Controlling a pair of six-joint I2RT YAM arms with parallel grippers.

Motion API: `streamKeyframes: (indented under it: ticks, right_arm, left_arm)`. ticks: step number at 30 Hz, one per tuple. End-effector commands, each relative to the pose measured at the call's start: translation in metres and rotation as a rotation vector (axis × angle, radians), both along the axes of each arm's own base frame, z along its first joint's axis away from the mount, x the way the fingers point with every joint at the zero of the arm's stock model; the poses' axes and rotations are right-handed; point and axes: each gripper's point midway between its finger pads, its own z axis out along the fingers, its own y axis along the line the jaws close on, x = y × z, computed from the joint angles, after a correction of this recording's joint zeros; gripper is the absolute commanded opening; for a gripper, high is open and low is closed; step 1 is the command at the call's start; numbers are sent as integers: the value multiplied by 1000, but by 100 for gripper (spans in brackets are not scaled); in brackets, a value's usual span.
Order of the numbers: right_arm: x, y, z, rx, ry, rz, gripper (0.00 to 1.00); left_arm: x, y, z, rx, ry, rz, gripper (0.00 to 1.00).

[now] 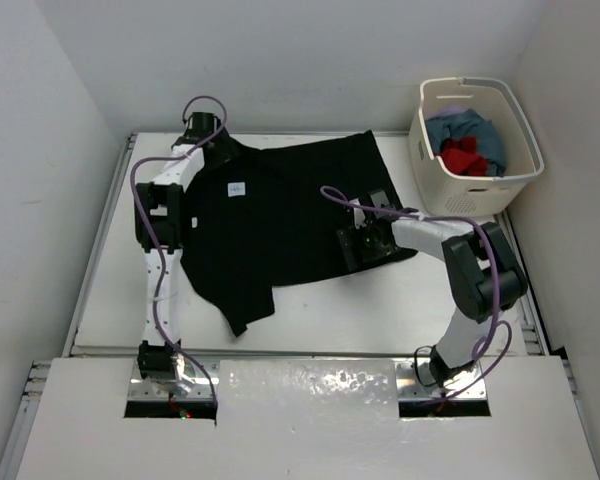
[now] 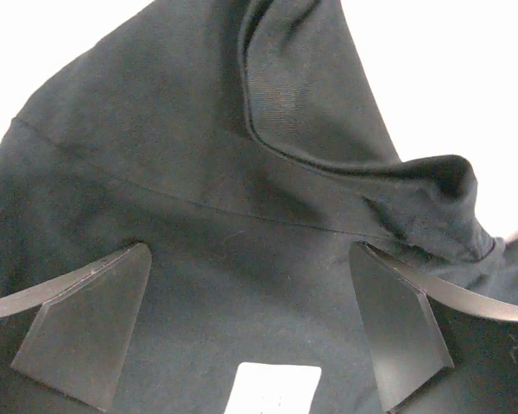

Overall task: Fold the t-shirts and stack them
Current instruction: Flatten out the tshirt

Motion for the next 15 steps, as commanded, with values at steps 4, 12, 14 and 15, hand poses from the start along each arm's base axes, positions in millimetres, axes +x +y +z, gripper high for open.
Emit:
streamKeyframes:
  ticks: [4,12,14,15]
  right_arm:
    - [-83,28,-2,136,192,33,99]
    - [-120,78,37,337,208,174,99]
    - [-97,68,50,259,105,152,99]
    - [-91,59,57,208,75,133,99]
  left_arm:
    - [-5,12,-52,-13,97,-13,100]
    - [11,14,-24,21,22,-93,100]
    - [19,12,2,37,-29,-140,100]
    - [21,12,14,45,-50,-150,100]
